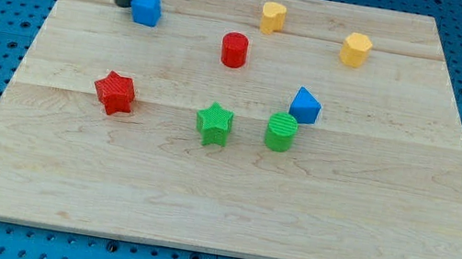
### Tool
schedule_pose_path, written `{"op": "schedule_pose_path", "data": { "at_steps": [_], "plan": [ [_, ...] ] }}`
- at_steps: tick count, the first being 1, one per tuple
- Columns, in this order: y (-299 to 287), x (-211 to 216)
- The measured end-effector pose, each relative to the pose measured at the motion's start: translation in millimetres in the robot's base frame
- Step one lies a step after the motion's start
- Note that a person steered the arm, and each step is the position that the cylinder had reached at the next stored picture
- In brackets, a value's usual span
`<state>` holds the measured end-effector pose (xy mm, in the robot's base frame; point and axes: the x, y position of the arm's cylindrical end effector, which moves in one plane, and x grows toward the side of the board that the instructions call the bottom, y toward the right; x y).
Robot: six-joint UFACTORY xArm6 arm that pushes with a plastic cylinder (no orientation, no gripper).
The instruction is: Place the cube to the top of the red circle
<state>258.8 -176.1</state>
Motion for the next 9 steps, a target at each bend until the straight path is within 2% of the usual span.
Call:
{"op": "schedule_pose_path", "data": {
  "at_steps": [1,2,3,4,6,8,9],
  "plan": [
    [51,4],
    [73,9],
    [44,28],
    [75,28],
    [76,39],
    [128,41],
    [131,72]
  ]
}}
